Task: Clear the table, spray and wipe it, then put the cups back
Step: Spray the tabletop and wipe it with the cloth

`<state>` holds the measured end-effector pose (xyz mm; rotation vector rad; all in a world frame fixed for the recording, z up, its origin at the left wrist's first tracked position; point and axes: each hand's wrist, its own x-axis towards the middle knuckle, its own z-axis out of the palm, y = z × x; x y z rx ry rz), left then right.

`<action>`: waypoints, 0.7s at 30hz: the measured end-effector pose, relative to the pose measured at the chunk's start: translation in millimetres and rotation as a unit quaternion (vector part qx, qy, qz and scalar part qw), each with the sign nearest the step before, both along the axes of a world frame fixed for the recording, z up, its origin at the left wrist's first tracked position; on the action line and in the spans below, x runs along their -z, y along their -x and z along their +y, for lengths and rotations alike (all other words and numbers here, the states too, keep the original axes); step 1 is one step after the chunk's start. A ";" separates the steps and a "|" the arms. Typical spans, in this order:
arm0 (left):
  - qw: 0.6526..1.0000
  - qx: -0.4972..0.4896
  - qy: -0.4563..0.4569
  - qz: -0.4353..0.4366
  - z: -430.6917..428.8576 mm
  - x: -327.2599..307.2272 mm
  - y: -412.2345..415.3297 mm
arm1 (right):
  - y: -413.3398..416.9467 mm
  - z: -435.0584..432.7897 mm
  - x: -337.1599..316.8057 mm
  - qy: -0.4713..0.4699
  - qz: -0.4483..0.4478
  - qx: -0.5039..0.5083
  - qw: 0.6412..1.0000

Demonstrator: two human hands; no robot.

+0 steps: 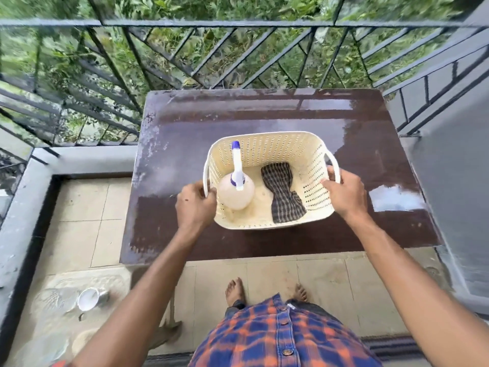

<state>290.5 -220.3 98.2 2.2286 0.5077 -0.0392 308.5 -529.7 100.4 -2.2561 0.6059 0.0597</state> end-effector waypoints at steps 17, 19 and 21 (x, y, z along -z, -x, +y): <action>0.991 0.093 0.068 0.071 -270.5 11.4 7.9 | 41.4 -278.1 13.4 0.021 0.018 0.081 0.996; 0.990 0.096 0.065 0.075 -289.2 16.0 9.4 | 46.9 -294.0 17.2 0.027 0.021 0.082 0.996; 0.990 0.100 0.062 0.080 -299.5 17.7 11.2 | 50.7 -302.4 24.6 0.022 0.026 0.080 0.996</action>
